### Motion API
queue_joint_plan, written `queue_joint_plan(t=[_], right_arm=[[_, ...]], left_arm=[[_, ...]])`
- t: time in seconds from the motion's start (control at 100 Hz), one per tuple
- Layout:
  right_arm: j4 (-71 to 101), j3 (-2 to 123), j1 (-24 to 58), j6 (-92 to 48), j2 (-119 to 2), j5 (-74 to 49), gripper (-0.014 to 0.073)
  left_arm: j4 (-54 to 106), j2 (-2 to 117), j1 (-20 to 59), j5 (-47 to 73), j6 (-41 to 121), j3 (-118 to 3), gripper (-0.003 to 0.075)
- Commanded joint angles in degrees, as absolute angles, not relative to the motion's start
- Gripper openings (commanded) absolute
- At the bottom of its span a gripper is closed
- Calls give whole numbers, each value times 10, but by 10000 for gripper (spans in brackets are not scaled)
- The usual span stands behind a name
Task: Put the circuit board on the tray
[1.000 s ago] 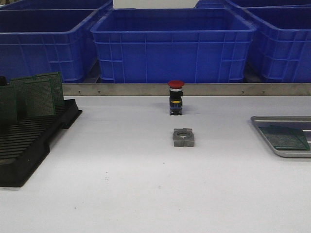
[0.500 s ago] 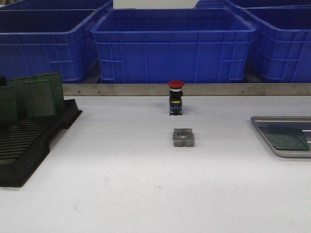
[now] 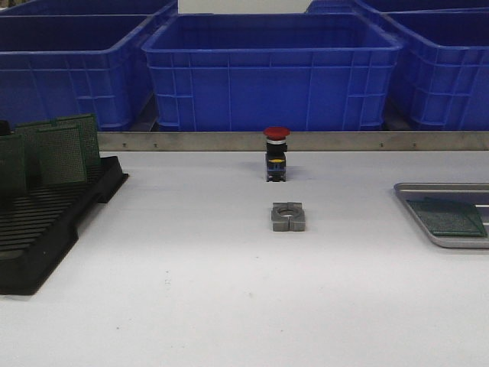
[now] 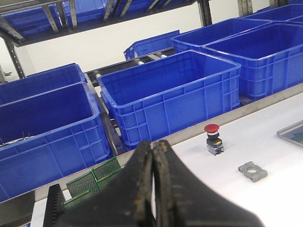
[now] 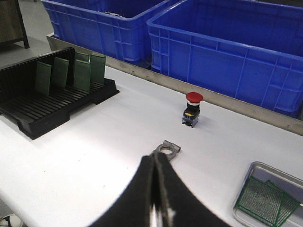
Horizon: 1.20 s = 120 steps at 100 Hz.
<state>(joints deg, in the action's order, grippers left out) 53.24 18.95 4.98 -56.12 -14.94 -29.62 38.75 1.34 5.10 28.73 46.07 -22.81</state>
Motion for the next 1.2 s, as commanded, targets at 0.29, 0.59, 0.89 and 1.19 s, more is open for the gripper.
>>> queue_joint_plan(t=[0.29,0.59,0.89,1.19], right_arm=[[550,203,49,-566,-152,-278,-112],[550,203,49,-566,-152,-278,-112],[550,203,49,-566,-154,-280,-112],[550,203,49,-566,-155,-284,-112]], left_arm=[[395,21,51,216,455,-231,-20],[0,13,51,115,-19,-115,-20],[-47,-21,51,30,-63,27,-20],[-49,-20,51,18,-58,28,-20]])
